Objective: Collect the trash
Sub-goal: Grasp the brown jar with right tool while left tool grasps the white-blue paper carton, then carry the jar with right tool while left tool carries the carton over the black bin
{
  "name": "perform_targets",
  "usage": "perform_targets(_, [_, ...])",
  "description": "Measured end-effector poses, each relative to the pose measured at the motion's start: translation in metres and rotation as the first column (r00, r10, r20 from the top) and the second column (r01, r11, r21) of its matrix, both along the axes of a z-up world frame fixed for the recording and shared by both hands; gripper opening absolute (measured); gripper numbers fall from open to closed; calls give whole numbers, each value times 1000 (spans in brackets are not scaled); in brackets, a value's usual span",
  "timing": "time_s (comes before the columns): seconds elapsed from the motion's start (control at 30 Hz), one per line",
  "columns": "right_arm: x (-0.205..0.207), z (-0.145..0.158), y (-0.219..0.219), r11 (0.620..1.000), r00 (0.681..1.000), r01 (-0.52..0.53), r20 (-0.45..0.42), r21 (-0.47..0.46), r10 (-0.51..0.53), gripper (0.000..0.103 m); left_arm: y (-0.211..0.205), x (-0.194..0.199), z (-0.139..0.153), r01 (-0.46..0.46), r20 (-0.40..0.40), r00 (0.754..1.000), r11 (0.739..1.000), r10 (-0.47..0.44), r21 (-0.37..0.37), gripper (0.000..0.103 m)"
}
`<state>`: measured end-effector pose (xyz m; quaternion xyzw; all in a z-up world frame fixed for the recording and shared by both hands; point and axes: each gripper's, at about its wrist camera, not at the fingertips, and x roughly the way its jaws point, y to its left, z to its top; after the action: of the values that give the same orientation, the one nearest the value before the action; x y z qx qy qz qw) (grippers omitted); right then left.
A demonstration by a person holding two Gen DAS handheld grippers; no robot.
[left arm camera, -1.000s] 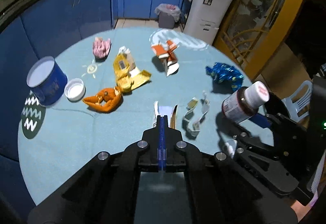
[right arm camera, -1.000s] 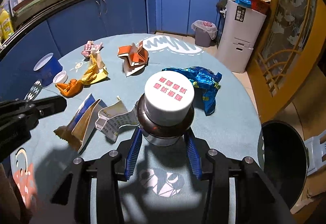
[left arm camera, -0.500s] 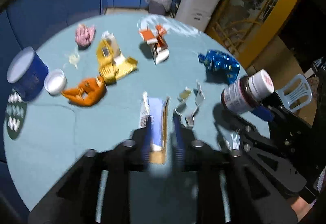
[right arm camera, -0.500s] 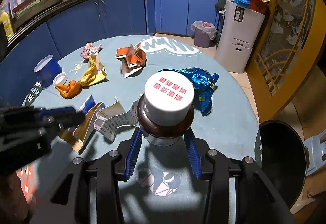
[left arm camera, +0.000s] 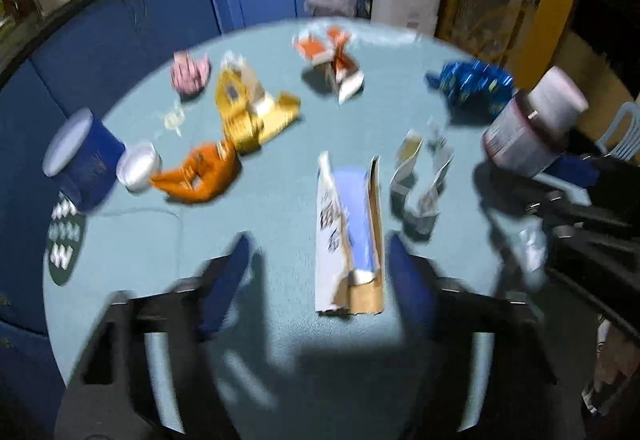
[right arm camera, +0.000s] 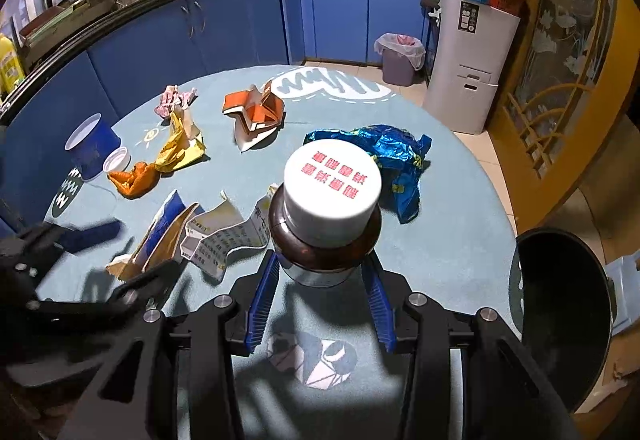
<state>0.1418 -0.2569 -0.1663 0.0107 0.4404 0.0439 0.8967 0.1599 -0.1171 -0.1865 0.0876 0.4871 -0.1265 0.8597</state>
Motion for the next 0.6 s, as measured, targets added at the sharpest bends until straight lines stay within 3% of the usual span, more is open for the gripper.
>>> perform_targets(0.07, [0,0,0,1000,1000,-2,1,1,2,42,0,-1,3,0,17,1000,1000,0,-3,34])
perform_targets(0.6, [-13,22,-2,1000,998,5,57,-12,-4,42,-3,-11,45,-13,101,995,999,18,-48,35])
